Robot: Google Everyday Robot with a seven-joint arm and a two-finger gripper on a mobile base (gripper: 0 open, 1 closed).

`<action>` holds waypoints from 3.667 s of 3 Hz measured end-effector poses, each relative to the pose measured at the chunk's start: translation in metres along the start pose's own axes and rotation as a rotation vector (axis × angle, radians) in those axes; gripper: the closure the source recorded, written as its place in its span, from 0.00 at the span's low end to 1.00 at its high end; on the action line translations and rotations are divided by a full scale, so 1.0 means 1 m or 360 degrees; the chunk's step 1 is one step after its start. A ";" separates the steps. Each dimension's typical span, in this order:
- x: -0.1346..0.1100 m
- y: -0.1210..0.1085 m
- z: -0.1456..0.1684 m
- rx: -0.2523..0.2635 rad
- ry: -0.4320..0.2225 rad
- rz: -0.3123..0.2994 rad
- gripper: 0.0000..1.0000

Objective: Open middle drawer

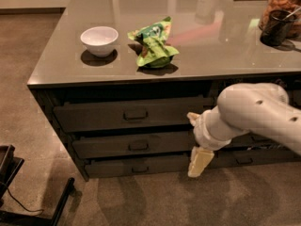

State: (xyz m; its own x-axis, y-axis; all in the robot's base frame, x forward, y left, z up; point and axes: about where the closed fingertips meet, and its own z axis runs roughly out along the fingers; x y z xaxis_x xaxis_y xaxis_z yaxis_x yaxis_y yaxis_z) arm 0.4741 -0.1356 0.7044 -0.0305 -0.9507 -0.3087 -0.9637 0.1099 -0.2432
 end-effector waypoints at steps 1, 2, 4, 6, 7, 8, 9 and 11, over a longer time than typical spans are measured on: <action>0.000 -0.002 0.043 0.0048 -0.0073 -0.0057 0.00; -0.001 -0.010 0.080 0.0099 -0.0148 -0.0085 0.00; 0.003 -0.018 0.126 0.0105 -0.0198 -0.0082 0.00; 0.013 -0.013 0.172 0.0141 -0.0224 -0.0103 0.00; 0.021 -0.018 0.200 0.0183 -0.0245 -0.0102 0.00; 0.027 -0.027 0.222 0.0224 -0.0264 -0.0111 0.00; 0.033 -0.038 0.240 0.0257 -0.0277 -0.0116 0.00; 0.038 -0.058 0.267 0.0287 -0.0302 -0.0120 0.00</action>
Offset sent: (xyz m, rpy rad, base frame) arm 0.0534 0.0343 -0.1091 0.1256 -0.1331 0.0716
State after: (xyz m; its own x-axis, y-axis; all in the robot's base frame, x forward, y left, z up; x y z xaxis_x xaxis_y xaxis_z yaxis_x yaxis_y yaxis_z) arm 0.5997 -0.1005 0.4618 0.1063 -0.8885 -0.4464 -0.8981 0.1069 -0.4266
